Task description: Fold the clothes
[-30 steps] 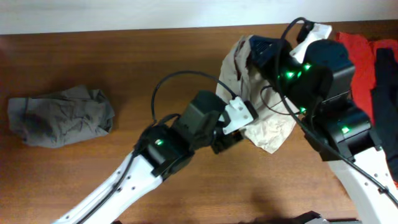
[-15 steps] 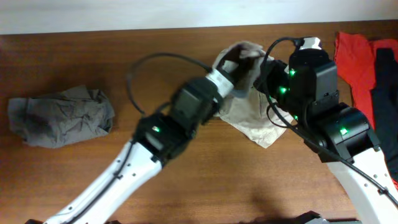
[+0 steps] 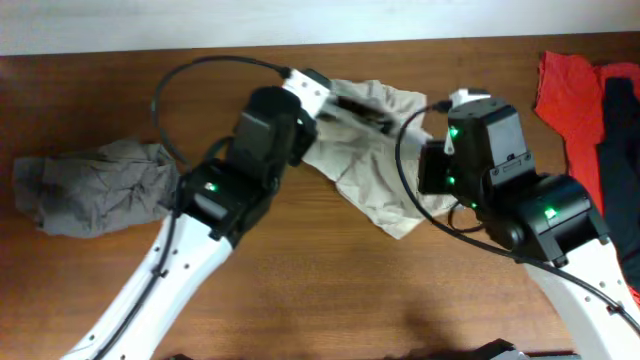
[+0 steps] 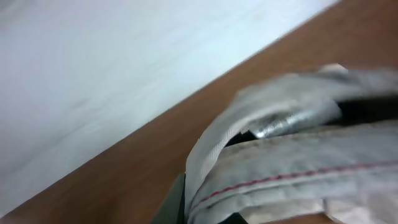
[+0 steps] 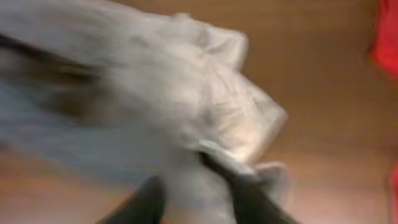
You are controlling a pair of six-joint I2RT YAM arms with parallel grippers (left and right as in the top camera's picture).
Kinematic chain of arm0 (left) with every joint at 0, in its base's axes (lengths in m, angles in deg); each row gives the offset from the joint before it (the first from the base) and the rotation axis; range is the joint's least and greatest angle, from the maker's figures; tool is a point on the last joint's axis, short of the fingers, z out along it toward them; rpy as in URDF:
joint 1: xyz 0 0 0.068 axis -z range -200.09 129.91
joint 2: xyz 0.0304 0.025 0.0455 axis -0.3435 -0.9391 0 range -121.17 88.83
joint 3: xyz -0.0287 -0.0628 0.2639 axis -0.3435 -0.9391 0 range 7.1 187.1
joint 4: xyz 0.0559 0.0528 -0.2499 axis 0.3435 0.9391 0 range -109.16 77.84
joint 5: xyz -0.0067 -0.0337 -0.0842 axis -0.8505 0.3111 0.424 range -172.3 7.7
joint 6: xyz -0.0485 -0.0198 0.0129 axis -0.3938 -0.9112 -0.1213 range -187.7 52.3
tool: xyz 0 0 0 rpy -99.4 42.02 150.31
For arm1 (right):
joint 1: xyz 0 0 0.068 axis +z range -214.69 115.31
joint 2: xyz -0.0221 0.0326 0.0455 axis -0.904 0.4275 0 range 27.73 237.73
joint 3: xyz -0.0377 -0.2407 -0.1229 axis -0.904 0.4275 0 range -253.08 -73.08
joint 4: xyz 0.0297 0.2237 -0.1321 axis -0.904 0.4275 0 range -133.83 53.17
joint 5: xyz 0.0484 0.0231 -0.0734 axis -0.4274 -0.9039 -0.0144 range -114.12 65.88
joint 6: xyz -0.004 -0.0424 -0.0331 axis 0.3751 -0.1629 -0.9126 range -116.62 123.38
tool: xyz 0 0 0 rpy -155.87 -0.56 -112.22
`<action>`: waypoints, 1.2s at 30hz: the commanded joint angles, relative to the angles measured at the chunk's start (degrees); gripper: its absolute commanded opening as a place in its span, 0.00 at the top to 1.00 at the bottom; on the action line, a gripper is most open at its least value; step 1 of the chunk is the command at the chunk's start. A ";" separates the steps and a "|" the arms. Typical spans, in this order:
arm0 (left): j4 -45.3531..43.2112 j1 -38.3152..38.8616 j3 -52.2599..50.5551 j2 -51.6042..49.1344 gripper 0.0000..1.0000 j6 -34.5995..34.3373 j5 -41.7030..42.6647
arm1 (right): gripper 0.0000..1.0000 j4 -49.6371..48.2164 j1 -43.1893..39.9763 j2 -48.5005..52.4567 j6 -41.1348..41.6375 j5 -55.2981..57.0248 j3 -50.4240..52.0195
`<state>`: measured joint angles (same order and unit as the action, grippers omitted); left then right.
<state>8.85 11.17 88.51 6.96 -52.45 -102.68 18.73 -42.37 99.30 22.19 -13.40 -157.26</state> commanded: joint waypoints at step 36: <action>0.20 -2.36 4.26 1.97 0.94 -0.11 -4.96 | 0.34 -12.61 7.04 18.82 21.31 -25.00 20.22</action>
<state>9.74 9.12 90.69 6.98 -52.43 -106.57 7.43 -37.21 118.71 36.55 -43.74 -139.88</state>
